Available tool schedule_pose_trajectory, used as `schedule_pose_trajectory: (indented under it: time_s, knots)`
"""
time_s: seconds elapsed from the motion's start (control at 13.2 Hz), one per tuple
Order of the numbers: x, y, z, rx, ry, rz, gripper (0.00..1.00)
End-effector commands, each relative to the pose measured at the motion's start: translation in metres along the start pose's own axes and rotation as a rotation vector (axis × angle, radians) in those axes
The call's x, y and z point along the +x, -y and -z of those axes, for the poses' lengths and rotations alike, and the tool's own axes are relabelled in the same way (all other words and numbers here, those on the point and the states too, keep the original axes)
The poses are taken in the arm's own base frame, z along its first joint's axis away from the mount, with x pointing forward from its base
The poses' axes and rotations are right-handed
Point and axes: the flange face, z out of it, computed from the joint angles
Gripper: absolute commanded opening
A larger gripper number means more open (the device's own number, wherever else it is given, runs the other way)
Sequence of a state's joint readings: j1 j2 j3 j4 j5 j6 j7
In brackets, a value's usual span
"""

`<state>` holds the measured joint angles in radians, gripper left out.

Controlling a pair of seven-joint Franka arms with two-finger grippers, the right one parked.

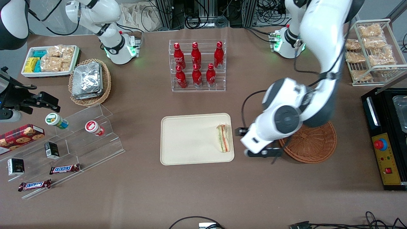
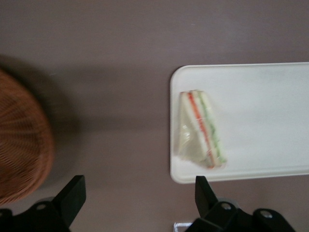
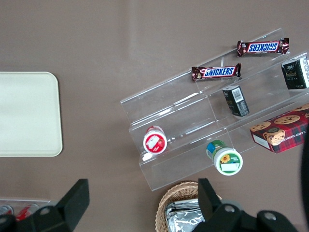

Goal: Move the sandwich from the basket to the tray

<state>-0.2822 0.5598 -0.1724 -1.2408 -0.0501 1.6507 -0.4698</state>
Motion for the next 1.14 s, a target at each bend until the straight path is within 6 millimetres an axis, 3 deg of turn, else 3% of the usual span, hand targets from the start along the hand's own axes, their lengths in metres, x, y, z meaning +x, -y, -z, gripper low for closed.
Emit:
schedule_pose_trajectory:
  time_s: [0.0,0.23,0.45,0.68,1.06]
  knots:
    - [-0.026,0.057,0.064,0.02,0.022,0.06,1.0]
    - [-0.056,0.112,0.119,0.05,0.053,0.048,1.0]
    - [-0.07,0.17,0.144,0.057,0.094,0.024,1.0]
    - [-0.07,0.222,0.146,0.039,0.111,-0.007,1.0]
    - [-0.097,0.229,0.118,0.105,0.076,0.012,1.0]
